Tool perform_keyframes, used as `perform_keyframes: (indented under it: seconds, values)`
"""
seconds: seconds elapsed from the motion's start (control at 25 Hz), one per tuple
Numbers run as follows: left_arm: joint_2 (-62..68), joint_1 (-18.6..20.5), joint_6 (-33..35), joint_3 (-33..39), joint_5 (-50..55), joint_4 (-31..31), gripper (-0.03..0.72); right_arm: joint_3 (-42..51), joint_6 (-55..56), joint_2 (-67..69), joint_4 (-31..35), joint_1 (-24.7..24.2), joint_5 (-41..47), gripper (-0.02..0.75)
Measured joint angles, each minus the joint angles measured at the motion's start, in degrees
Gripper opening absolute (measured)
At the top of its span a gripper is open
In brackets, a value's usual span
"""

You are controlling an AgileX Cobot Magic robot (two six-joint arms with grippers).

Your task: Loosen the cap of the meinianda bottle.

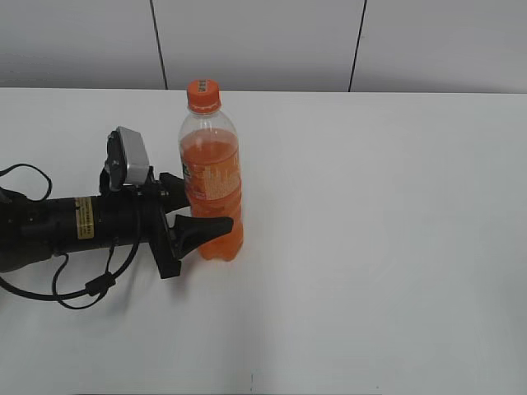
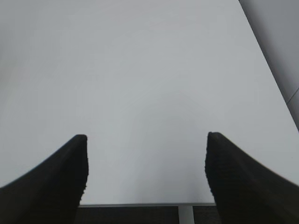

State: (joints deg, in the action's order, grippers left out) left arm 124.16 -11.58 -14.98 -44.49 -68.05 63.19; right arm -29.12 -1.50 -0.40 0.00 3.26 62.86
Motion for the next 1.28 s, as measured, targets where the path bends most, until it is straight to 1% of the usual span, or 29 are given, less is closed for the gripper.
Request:
perform_keyframes:
  seconds: [0.48, 0.72, 0.84, 1.04, 1.28]
  values:
    - [0.0, 0.0, 0.0, 0.0, -0.1, 0.3, 0.397, 0.0, 0.0, 0.0, 0.0, 0.0, 0.0, 0.585]
    - [0.0, 0.0, 0.0, -0.4, -0.7, 5.7, 0.396, -0.9, 0.0, 0.0, 0.0, 0.0, 0.0, 0.585]
    - [0.0, 0.0, 0.1, -0.5, -0.9, 6.6, 0.396, -2.6, 0.0, 0.5, 0.0, 0.0, 1.7, 0.585]
    - [0.0, 0.0, 0.1, -0.5, -0.9, 6.7, 0.396, -7.6, 0.0, 9.5, 0.0, 0.0, 4.0, 0.585]
    - [0.0, 0.0, 0.1, -0.5, -0.9, 6.7, 0.396, -16.3, 0.0, 25.9, 0.0, 0.0, 6.7, 0.585]
